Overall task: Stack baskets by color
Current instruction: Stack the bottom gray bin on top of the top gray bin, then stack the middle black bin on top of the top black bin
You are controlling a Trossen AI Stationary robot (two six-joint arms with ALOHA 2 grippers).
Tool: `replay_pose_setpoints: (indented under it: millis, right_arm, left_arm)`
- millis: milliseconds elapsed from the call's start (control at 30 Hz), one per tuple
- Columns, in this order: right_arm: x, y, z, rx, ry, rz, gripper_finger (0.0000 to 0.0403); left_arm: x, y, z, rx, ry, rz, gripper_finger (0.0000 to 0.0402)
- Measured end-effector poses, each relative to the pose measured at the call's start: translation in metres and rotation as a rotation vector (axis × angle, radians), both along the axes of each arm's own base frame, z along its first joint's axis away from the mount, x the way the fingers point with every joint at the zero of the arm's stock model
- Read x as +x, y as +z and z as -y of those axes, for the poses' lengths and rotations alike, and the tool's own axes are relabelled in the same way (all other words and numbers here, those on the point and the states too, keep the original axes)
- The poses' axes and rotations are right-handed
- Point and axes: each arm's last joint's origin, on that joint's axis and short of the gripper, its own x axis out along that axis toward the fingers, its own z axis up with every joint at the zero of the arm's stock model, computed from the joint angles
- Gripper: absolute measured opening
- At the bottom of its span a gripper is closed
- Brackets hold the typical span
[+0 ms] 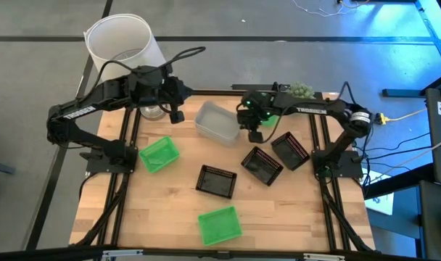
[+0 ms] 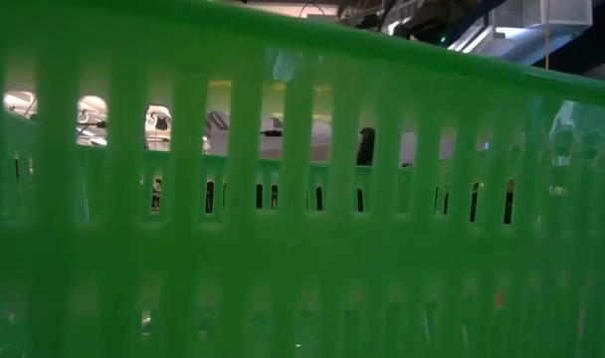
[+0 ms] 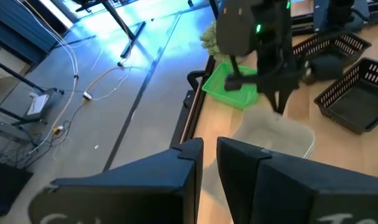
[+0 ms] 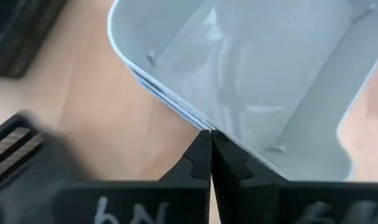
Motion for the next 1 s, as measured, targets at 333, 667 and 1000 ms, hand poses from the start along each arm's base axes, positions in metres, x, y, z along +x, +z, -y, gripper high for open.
replay_pose_setpoints:
  millis: [333, 667, 1000]
  right_arm:
    - [0.032, -0.023, 0.019, -0.210, -0.065, 0.120, 0.0000]
    - [0.041, -0.013, 0.030, -0.304, -0.128, 0.259, 0.0000]
    - [0.018, 0.052, 0.011, -0.222, -0.043, 0.116, 0.0000]
  left_arm:
    - [0.000, 0.000, 0.000, -0.001, 0.001, 0.001, 0.0039]
    - [0.000, 0.000, 0.000, -0.002, 0.001, 0.001, 0.0039]
    - [-0.002, -0.004, 0.000, -0.016, 0.034, -0.036, 0.0039]
